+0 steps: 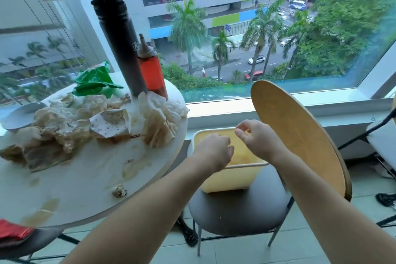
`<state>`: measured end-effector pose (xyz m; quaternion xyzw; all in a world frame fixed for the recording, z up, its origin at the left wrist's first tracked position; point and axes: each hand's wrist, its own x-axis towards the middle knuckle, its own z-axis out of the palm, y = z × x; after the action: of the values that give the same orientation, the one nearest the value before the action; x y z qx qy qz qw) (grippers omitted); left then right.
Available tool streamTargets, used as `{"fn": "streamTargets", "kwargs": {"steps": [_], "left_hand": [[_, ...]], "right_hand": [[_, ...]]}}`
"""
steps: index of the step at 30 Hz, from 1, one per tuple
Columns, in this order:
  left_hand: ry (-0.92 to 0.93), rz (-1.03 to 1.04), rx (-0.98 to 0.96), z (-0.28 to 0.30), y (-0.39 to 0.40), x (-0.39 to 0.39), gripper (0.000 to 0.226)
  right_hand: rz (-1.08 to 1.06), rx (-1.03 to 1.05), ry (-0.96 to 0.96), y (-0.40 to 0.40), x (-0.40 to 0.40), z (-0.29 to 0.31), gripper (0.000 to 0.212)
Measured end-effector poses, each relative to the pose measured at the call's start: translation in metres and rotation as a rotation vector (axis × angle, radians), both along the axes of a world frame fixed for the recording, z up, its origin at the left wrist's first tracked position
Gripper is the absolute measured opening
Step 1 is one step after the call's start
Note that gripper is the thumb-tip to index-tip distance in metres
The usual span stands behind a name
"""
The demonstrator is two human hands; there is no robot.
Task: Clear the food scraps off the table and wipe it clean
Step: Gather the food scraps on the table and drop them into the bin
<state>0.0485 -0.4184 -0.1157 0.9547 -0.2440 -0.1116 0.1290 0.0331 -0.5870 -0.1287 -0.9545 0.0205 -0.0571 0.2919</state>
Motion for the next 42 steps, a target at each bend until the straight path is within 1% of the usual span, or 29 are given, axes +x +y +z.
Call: {"fn": "streamTargets", "kwargs": {"steps": [4,7,10,14,17,21,24,28,30,33,35,37,39,41,42], "left_hand": [[-0.045,0.008,-0.091,0.033,0.022,-0.019,0.036],[-0.093,0.022,-0.202,0.053,0.044,-0.031,0.032],[-0.138,0.038,-0.275,0.069,0.071,-0.042,0.029],[-0.2,0.094,-0.334,0.082,0.116,-0.047,0.031],[-0.257,0.099,-0.386,0.09,0.152,-0.046,0.035],[-0.37,0.112,-0.411,0.088,0.2,-0.028,0.038],[-0.444,0.147,-0.424,0.079,0.232,-0.009,0.032],[-0.487,0.135,-0.463,0.071,0.263,0.018,0.032],[-0.499,0.124,-0.435,0.07,0.274,0.03,0.033],[-0.464,0.116,-0.323,0.069,0.285,0.041,0.032],[-0.389,0.068,-0.249,0.069,0.29,0.047,0.041],[-0.306,0.02,-0.166,0.07,0.294,0.052,0.057],[-0.277,-0.012,-0.056,0.07,0.296,0.056,0.069],[-0.277,-0.029,0.028,0.067,0.296,0.059,0.074],[-0.272,-0.027,0.039,0.066,0.296,0.06,0.073]], "right_hand": [[0.035,0.036,-0.115,0.028,-0.001,0.032,0.02],[0.048,0.09,-0.174,0.054,-0.002,0.055,0.019],[0.08,0.101,-0.222,0.084,-0.005,0.072,0.018],[0.103,0.081,-0.268,0.121,-0.005,0.082,0.019],[0.122,0.068,-0.304,0.145,-0.001,0.086,0.02],[0.105,0.055,-0.355,0.171,0.008,0.082,0.016],[0.077,-0.014,-0.338,0.188,0.013,0.08,0.016],[0.074,-0.111,-0.231,0.211,0.02,0.085,0.035],[0.067,-0.137,-0.153,0.221,0.025,0.086,0.043],[0.049,-0.105,-0.034,0.233,0.032,0.084,0.055],[0.038,-0.073,0.003,0.238,0.036,0.081,0.06],[0.037,-0.094,0.025,0.241,0.04,0.076,0.061],[0.041,-0.147,0.045,0.242,0.043,0.07,0.062],[0.038,-0.173,0.029,0.244,0.044,0.065,0.058],[0.035,-0.174,0.013,0.244,0.045,0.062,0.054]]}}
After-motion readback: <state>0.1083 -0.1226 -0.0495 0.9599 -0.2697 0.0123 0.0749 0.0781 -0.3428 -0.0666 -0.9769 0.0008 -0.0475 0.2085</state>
